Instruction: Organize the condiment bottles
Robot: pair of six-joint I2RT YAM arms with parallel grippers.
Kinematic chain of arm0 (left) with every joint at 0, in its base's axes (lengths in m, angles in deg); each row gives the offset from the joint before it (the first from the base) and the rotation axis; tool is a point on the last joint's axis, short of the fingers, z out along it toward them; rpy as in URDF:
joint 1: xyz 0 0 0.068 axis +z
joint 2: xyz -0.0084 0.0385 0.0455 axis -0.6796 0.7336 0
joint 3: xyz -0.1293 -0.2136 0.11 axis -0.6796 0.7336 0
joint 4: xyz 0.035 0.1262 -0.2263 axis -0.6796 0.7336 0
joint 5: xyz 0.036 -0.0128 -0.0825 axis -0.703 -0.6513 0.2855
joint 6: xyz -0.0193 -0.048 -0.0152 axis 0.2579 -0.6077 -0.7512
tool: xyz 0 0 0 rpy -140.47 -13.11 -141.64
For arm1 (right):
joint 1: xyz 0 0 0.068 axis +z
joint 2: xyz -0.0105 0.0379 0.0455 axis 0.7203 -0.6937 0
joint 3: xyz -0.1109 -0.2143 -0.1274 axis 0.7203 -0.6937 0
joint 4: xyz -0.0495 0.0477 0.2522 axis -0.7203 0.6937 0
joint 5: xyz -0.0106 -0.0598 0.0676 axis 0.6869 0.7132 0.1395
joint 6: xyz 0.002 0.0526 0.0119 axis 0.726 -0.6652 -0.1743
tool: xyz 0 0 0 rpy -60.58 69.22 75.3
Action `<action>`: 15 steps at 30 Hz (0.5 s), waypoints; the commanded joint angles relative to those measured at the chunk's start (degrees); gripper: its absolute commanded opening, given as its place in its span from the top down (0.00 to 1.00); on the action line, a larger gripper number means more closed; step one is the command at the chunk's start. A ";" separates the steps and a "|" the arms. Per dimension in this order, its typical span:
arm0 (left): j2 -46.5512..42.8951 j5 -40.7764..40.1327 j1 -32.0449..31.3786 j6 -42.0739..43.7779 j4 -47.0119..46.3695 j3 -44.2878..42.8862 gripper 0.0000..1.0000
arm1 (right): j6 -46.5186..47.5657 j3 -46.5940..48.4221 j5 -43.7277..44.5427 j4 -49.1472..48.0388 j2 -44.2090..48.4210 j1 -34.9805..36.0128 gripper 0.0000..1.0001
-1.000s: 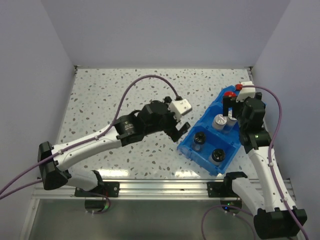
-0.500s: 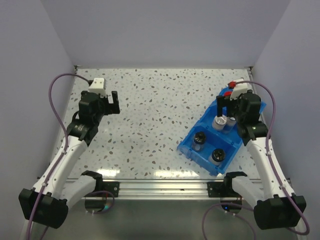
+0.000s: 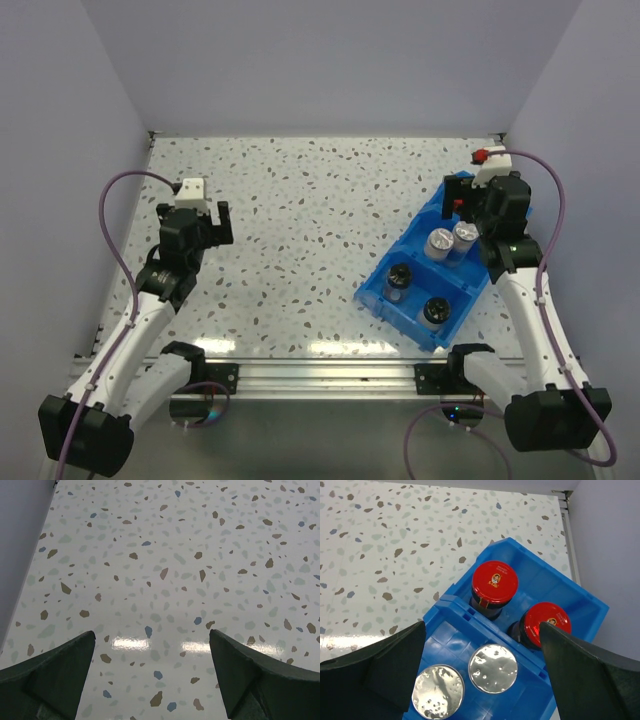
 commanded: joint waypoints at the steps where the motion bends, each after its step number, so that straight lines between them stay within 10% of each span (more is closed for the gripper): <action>1: -0.06 -0.83 0.11 1.00 -3.28 -0.51 0.00 | -4.22 0.10 5.26 -3.04 0.70 -0.50 0.02; 15: -0.06 -0.57 0.11 1.44 -2.93 -0.42 0.00 | -3.17 -0.69 7.02 -3.04 1.93 -0.59 0.02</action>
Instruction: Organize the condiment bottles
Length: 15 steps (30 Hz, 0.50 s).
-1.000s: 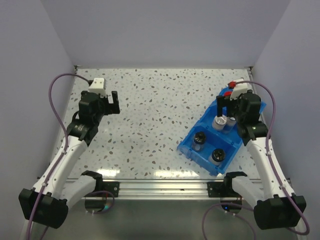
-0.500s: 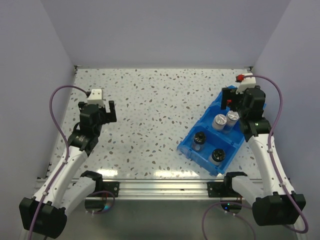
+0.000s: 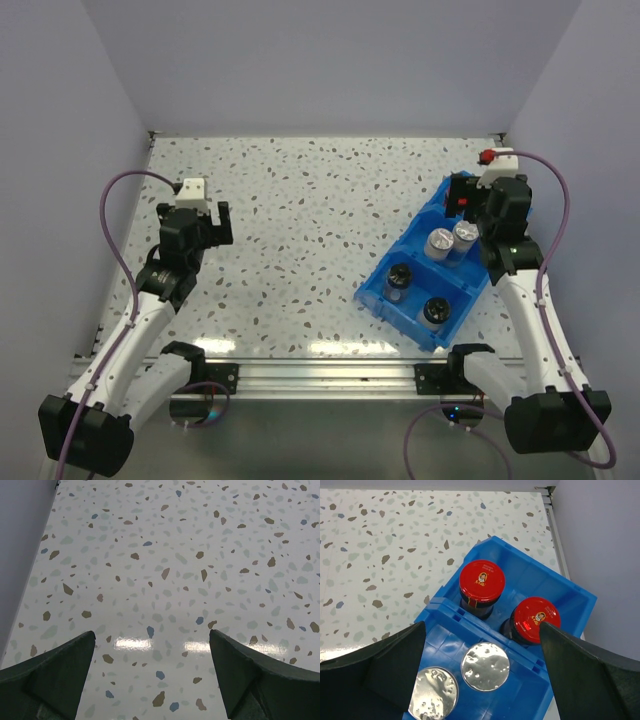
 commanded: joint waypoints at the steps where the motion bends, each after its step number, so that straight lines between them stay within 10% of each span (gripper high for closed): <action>1: -0.10 -0.46 0.02 0.74 -3.02 -0.51 0.00 | -0.50 -0.21 2.13 -2.73 1.62 -0.26 0.01; 15: -0.28 0.24 0.11 0.74 -2.93 -0.42 0.00 | -1.73 -0.65 2.83 -3.26 1.98 -0.88 0.01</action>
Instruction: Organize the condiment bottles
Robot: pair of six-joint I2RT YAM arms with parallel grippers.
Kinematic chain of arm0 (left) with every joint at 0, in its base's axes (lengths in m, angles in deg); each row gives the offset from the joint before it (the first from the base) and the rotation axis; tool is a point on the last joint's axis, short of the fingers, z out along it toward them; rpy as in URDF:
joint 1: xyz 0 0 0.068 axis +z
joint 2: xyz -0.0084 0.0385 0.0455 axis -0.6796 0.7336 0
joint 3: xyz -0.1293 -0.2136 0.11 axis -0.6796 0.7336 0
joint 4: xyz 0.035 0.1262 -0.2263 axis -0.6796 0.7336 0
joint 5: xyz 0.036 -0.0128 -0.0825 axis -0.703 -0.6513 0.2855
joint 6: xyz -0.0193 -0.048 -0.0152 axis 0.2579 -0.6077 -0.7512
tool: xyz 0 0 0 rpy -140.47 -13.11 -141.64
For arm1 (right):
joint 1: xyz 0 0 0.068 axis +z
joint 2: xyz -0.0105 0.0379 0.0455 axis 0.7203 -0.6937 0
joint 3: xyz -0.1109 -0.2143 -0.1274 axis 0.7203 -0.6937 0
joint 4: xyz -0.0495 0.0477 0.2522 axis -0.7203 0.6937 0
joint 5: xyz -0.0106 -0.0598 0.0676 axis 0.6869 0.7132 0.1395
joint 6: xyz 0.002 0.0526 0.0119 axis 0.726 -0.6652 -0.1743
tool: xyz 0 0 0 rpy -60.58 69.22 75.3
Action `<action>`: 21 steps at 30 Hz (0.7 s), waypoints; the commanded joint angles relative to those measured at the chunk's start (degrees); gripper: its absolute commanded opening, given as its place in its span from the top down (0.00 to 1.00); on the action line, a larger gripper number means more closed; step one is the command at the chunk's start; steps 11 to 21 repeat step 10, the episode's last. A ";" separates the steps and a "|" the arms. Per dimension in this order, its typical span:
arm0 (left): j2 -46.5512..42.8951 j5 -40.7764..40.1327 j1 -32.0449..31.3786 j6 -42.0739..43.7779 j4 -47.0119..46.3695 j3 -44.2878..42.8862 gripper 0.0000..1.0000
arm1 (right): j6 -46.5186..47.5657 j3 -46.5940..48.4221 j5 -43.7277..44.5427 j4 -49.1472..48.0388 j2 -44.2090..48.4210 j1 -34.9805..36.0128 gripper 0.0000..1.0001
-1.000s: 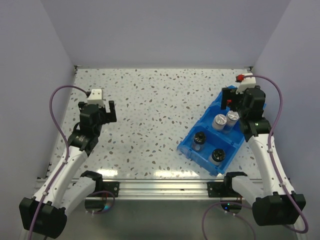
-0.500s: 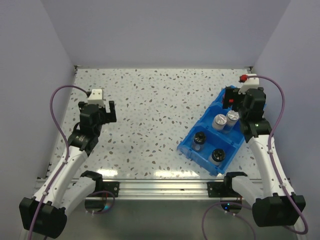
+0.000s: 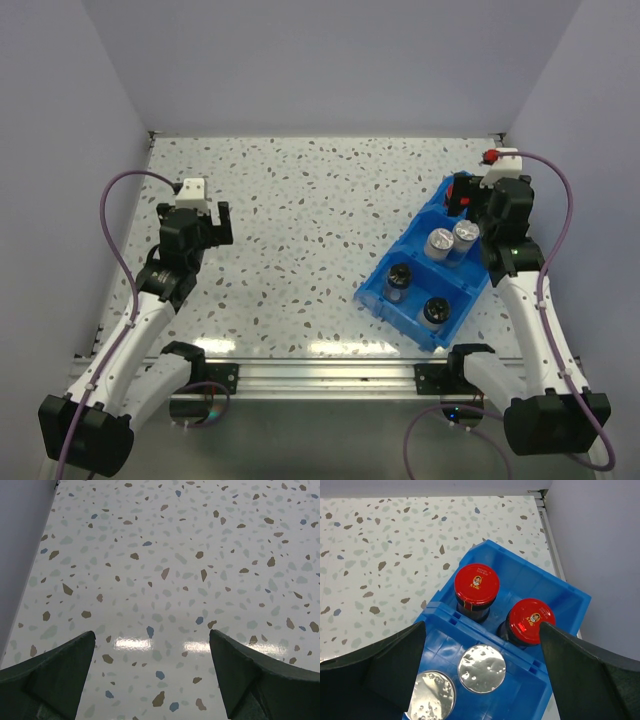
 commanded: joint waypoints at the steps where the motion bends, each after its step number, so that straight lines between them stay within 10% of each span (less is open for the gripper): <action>1: -0.28 0.22 0.11 0.61 -2.93 -0.42 0.00 | -1.14 -0.28 1.61 -2.56 1.26 -0.44 0.01; 21: -0.72 0.05 0.11 0.87 -3.11 -0.24 0.00 | -1.41 -1.15 -0.24 -2.83 1.69 -0.71 0.02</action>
